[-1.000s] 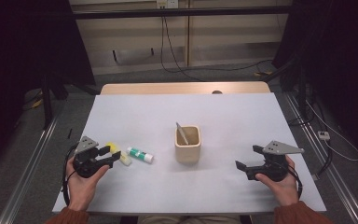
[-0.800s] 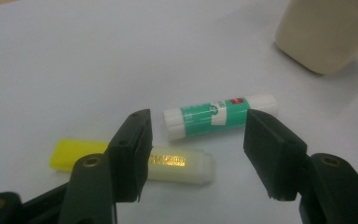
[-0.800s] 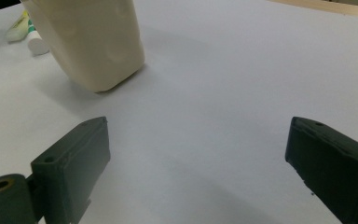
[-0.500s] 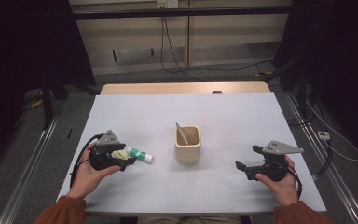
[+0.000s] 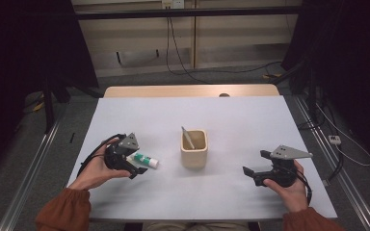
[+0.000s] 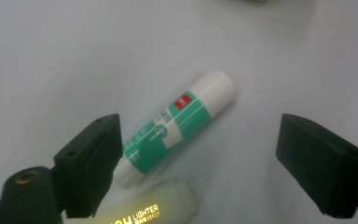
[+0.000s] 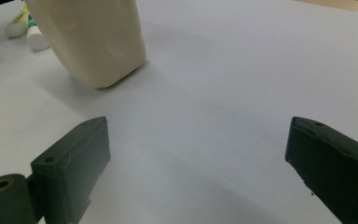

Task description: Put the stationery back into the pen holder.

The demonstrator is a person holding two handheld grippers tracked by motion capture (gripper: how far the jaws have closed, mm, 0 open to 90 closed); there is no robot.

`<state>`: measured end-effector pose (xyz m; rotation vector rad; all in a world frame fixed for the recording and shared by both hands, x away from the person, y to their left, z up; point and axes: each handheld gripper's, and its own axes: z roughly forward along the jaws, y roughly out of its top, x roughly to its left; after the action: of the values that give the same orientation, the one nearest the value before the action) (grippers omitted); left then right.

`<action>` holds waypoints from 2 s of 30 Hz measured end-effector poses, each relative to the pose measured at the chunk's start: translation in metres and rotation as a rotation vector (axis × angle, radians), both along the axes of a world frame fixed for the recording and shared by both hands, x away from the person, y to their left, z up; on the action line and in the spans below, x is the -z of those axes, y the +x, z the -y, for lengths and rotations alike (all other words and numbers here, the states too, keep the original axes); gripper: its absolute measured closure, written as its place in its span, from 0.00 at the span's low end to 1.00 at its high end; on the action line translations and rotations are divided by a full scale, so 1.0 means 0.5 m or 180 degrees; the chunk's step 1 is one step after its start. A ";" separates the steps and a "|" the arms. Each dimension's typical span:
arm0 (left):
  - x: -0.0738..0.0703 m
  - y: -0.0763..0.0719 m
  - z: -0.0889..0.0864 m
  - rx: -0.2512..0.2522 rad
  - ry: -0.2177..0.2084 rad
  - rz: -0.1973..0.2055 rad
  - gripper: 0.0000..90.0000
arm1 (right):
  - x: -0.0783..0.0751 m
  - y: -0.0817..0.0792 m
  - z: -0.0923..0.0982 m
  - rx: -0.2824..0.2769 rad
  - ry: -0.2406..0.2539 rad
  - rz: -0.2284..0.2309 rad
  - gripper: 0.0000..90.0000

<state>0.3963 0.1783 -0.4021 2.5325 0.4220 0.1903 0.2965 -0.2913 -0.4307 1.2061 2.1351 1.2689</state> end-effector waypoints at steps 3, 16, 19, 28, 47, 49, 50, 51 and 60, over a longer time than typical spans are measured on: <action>-0.001 0.003 0.013 0.0136 0.0132 0.0014 0.14 | 0.001 0.000 0.000 -0.0002 -0.0004 -0.0005 0.07; 0.011 0.026 0.060 0.0853 0.0665 0.0387 0.27 | 0.003 0.000 0.000 -0.0020 0.0002 -0.0027 0.07; 0.014 0.032 0.068 0.0973 0.0765 0.0394 0.27 | 0.003 0.001 0.000 -0.0033 -0.0003 -0.0030 0.07; 0.033 0.053 0.075 0.1245 0.0925 0.0314 0.35 | 0.004 0.001 0.000 -0.0035 0.0003 -0.0037 0.07; 0.039 0.067 0.089 0.1407 0.1021 0.0385 0.63 | 0.006 0.003 0.000 -0.0053 -0.0011 -0.0046 0.07; 0.038 0.066 0.094 0.1474 0.1072 0.0410 0.65 | 0.006 0.003 0.000 -0.0048 -0.0009 -0.0051 0.07; 0.038 0.066 0.095 0.1472 0.1071 0.0405 0.66 | 0.006 0.003 0.000 -0.0046 -0.0009 -0.0052 0.07; 0.038 0.066 0.095 0.1482 0.1083 0.0403 0.67 | 0.006 0.003 0.000 -0.0045 -0.0008 -0.0053 0.07; 0.038 0.070 0.097 0.1435 0.1034 0.0447 0.73 | 0.005 0.003 0.001 -0.0033 -0.0001 -0.0049 0.07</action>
<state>0.4315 0.1298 -0.4211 2.8275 -0.2588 0.2782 0.2978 -0.2916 -0.4334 1.2100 2.1550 1.2676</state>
